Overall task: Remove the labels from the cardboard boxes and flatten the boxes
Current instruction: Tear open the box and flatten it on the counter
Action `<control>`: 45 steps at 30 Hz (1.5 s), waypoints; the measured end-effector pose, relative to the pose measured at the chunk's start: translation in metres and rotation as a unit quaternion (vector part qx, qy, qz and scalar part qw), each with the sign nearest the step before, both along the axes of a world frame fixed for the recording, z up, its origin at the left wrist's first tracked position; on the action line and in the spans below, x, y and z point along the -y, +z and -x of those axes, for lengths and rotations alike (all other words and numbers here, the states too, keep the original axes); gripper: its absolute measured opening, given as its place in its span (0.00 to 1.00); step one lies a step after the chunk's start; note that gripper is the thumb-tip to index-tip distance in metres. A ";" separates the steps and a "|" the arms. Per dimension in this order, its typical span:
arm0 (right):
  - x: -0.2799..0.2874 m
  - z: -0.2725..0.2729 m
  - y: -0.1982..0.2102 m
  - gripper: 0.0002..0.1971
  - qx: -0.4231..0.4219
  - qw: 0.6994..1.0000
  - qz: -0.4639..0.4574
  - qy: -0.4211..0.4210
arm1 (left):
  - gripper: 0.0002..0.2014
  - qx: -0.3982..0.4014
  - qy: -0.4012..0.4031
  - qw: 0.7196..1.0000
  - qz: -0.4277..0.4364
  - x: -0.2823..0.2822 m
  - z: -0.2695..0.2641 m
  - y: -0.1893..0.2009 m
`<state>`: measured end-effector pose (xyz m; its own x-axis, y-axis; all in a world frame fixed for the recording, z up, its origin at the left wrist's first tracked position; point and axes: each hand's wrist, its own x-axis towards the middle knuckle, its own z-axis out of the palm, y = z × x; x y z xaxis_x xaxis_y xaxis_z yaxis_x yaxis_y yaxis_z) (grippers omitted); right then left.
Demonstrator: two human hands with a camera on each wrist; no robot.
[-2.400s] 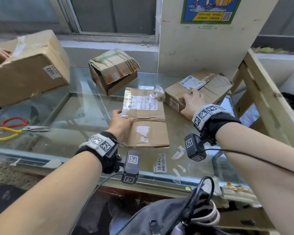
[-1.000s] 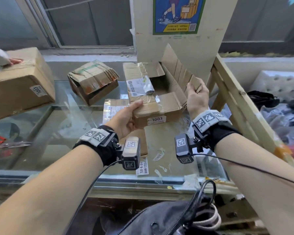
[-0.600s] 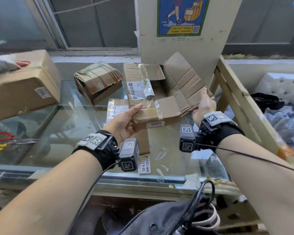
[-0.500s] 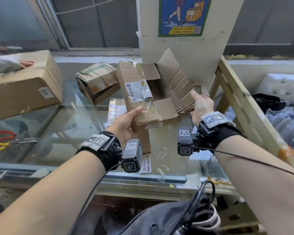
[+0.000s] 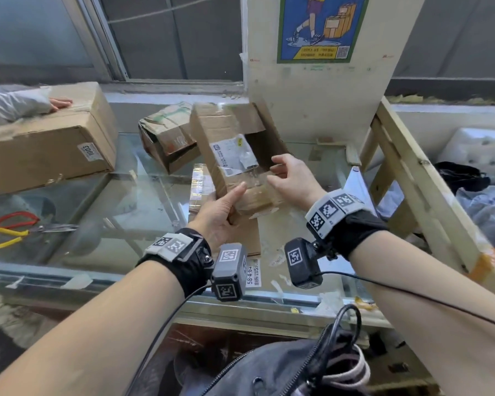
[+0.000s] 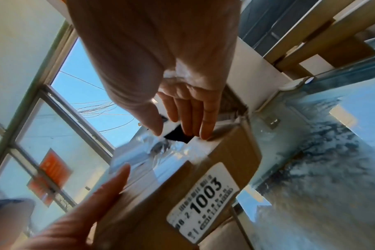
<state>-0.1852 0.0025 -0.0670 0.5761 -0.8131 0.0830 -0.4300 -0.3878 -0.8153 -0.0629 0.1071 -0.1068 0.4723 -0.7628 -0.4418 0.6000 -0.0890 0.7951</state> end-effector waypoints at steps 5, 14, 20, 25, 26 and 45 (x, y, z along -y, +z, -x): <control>0.004 -0.005 -0.001 0.26 0.091 0.973 -0.212 -0.029 | 0.26 0.087 -0.038 0.995 0.013 -0.008 0.003 -0.008; 0.003 0.007 0.003 0.05 0.070 0.981 -0.170 -0.063 | 0.42 0.202 -0.120 0.971 -0.039 -0.004 0.001 0.006; 0.008 0.024 0.007 0.04 -0.063 0.994 -0.092 -0.022 | 0.54 0.184 0.048 0.982 0.006 0.007 -0.026 0.031; 0.012 0.023 0.002 0.09 -0.105 0.994 -0.005 -0.035 | 0.38 0.152 0.039 0.987 0.028 0.007 -0.039 0.039; 0.012 0.021 0.002 0.13 -0.121 0.992 0.008 -0.037 | 0.35 0.153 0.038 0.987 0.028 0.007 -0.036 0.040; 0.005 0.008 0.043 0.05 0.077 0.994 0.054 -0.049 | 0.41 0.362 0.025 0.925 0.116 0.015 -0.019 0.060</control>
<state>-0.1931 -0.0029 -0.0239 0.4687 -0.8461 0.2540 -0.3435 -0.4395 -0.8300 -0.0441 0.0925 -0.0472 0.6169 -0.7669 0.1768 -0.0984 0.1477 0.9841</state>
